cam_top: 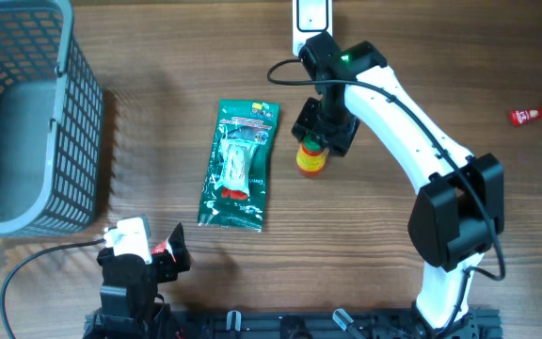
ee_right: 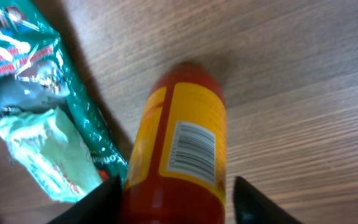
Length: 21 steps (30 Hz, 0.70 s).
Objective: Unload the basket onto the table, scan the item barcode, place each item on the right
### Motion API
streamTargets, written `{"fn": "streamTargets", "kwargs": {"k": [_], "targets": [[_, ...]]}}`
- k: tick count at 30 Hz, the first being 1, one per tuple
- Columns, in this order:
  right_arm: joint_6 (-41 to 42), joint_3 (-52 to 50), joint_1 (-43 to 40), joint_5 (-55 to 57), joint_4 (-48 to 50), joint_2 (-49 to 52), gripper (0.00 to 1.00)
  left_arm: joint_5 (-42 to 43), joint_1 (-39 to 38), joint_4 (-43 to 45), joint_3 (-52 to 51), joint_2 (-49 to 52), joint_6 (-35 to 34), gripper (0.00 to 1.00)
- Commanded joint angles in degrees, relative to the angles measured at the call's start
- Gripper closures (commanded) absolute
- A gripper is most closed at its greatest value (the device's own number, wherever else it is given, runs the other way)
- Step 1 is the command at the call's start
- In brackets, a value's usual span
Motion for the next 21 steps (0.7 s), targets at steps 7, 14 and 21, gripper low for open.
{"fn": "streamTargets", "kwargs": {"k": [7,14,21], "targets": [[-19.3,1.8,-0.2,1.3,-3.3,0.9,0.6,0.5,0.4,0.1,-0.1,-0.2,-0.3,0.0],[-54.9,12.5,-0.7,1.4,-9.7,0.1,0.56,0.5,0.4,0.1,-0.1,-0.2,-0.3,0.0],[-62.1,10.1,-0.7,3.3,-2.7,0.4,0.42,0.5,0.4,0.1,-0.1,-0.2,-0.3,0.0]]}}
